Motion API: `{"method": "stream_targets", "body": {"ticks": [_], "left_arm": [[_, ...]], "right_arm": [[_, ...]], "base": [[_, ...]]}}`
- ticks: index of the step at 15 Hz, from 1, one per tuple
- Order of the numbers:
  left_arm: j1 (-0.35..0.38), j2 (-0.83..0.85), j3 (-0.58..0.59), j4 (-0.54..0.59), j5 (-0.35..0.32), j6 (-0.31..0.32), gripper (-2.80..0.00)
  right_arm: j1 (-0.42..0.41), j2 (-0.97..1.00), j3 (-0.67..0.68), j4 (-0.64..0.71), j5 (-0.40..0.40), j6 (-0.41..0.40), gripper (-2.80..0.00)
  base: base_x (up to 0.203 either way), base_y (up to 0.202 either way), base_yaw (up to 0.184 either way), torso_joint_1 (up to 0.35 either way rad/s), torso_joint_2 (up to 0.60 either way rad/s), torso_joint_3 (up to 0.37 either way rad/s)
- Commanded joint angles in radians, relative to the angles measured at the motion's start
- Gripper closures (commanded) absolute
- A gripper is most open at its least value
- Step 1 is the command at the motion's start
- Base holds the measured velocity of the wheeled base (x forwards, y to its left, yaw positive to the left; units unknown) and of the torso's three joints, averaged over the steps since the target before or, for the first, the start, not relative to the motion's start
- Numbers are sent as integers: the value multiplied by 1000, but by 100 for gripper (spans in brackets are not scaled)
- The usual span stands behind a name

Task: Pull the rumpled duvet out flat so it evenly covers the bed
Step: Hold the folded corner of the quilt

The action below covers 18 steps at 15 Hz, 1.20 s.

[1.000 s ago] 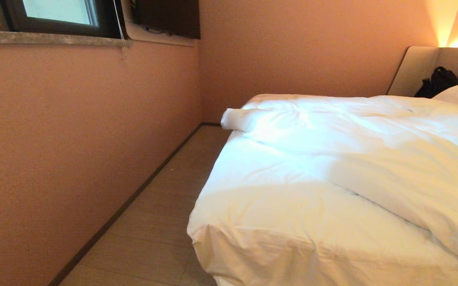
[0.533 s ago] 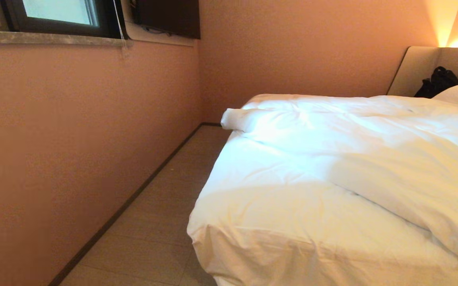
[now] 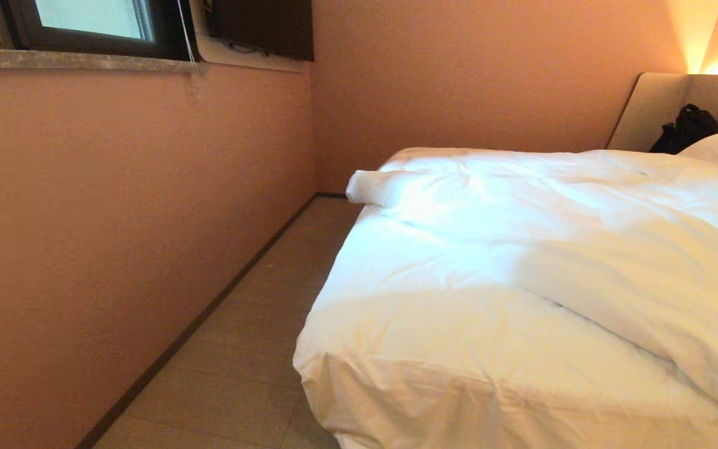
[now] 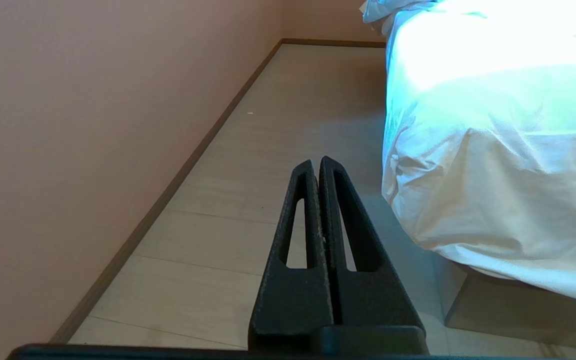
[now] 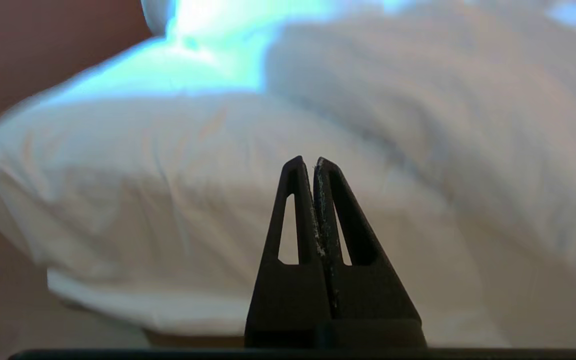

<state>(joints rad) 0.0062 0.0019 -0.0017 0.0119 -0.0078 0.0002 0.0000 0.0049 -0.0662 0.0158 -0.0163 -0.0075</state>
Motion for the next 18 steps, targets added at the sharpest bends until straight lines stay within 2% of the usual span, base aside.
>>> {"method": "stream_targets", "body": {"ticks": [1,4,9,15,18], "left_arm": [[0,0,0,0,0,0,0],[1,0,0,0,0,0,0],[1,0,0,0,0,0,0],[0,0,0,0,0,0,0],[0,0,0,0,0,0,0]], "right_arm": [[0,53,-114,79,1,4,0],[1,225,-251,109,4,7,0],[0,520,-398,10,-2,16,0],[-3,982,-648,-107,-3,136,0],[-25,1211,-755,-175,-9,157,0]], "base": [[0,0,0,0,0,0],[0,0,0,0,0,0],[0,0,0,0,0,0],[0,0,0,0,0,0],[0,0,0,0,0,0]]}}
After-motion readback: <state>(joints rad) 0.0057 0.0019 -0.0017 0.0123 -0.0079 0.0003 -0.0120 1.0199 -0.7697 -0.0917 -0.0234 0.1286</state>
